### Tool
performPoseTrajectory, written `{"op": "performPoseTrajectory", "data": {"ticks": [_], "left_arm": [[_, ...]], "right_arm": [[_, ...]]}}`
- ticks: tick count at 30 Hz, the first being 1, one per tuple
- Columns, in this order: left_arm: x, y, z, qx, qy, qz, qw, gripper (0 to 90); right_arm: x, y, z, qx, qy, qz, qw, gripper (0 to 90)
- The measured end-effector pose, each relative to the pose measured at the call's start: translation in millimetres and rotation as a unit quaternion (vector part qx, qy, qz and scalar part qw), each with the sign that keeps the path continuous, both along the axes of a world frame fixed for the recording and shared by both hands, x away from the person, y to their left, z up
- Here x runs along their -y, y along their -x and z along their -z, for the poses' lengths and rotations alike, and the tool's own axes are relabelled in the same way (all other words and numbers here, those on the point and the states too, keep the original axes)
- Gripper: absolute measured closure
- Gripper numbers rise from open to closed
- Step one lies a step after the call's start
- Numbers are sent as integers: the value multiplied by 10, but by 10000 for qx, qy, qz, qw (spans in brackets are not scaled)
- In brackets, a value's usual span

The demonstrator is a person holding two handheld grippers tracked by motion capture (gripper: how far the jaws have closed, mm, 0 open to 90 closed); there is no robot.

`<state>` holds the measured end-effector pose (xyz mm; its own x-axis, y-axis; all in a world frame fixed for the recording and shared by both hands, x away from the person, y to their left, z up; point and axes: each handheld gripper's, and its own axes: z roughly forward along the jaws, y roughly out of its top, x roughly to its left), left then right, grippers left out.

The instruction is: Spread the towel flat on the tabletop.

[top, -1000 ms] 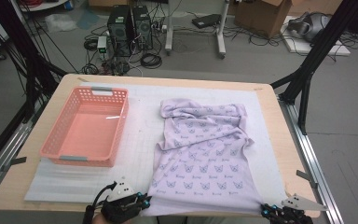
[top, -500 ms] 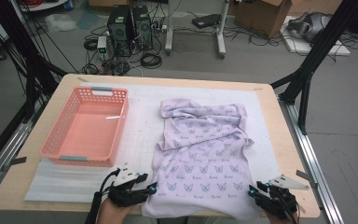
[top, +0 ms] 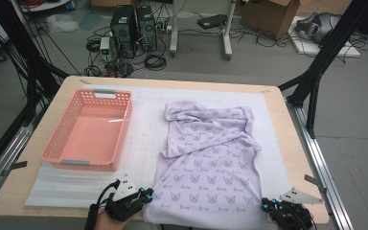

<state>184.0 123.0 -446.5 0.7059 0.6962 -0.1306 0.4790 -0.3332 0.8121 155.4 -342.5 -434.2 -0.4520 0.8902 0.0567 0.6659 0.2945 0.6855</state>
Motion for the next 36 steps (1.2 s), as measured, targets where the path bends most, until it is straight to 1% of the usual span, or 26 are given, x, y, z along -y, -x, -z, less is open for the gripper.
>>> {"op": "performPoseTrajectory", "data": {"ticks": [2,3,4,5,6,8,9,11,12,14,15,16,18,19,20,21,22,23,24,25,26,27,29,32,34,36], "left_arm": [[15,89,8,-35,-3,135,9999,870],[32,118,27,-51,-54,233,9997,867],[56,134,42,-11,-96,254,9996,855],[77,124,49,70,-93,231,9997,802],[95,98,45,90,-53,157,9998,680],[119,36,28,277,61,54,9996,604],[123,-2,14,337,95,-30,9994,557],[132,-110,-6,395,139,-166,9990,545],[147,-186,-8,412,118,-252,9988,535],[177,-392,10,278,68,-447,9986,522],[184,-457,21,216,50,-511,9984,504],[194,-533,33,98,50,-567,9983,503],[237,-639,59,-151,59,-582,9982,491],[265,-656,57,-157,-3,-561,9983,488],[291,-661,57,-143,-21,-483,9987,494],[323,-652,58,-75,-127,-463,9988,516],[343,-631,55,45,-304,-489,9983,574],[347,-623,54,52,-295,-356,9989,689],[353,-616,51,-40,-218,-275,9994,836],[355,-599,43,-42,-259,-273,9993,858],[338,-585,30,-89,-303,-231,9992,865],[302,-563,17,-199,-268,-211,9992,868],[224,-508,9,-271,-206,-194,9992,869],[52,-389,-9,-309,-26,-266,9992,869],[-46,-306,-13,-312,35,-258,9992,869],[-103,-214,-9,-310,101,-228,9992,869]], "right_arm": [[21,93,-20,-91,66,-21,9999,867],[29,123,-24,-120,58,-9,9999,865],[45,154,-23,-145,-15,-15,9999,854],[60,172,-23,-126,-71,4,9999,809],[68,172,-27,-56,-108,69,9999,715],[73,128,-47,84,-278,186,9994,687],[62,93,-59,160,-301,220,9992,685],[7,-9,-60,299,-246,323,9987,668],[-20,-76,-47,343,-187,354,9986,660],[-78,-218,-9,369,-92,438,9983,642],[-102,-300,8,380,-19,477,9981,630],[-117,-342,17,386,1,525,9979,629],[-145,-423,45,318,11,552,9980,638],[-163,-445,67,266,74,536,9982,681],[-175,-450,86,264,110,481,9984,707],[-171,-446,83,267,101,468,9985,774],[-160,-443,76,206,32,429,9989,861],[-148,-435,74,150,-21,360,9992,867],[-140,-427,74,150,-39,343,9993,871],[-129,-415,71,116,-62,319,9994,873],[-116,-401,69,100,-85,298,9995,874],[-104,-380,66,78,-102,280,9995,875],[-84,-324,58,38,-93,235,9997,876],[-49,-235,40,-27,-119,143,9998,878],[-46,-174,20,-68,-159,69,9998,878],[-56,-111,4,-103,-219,-22,9997,878]]}}
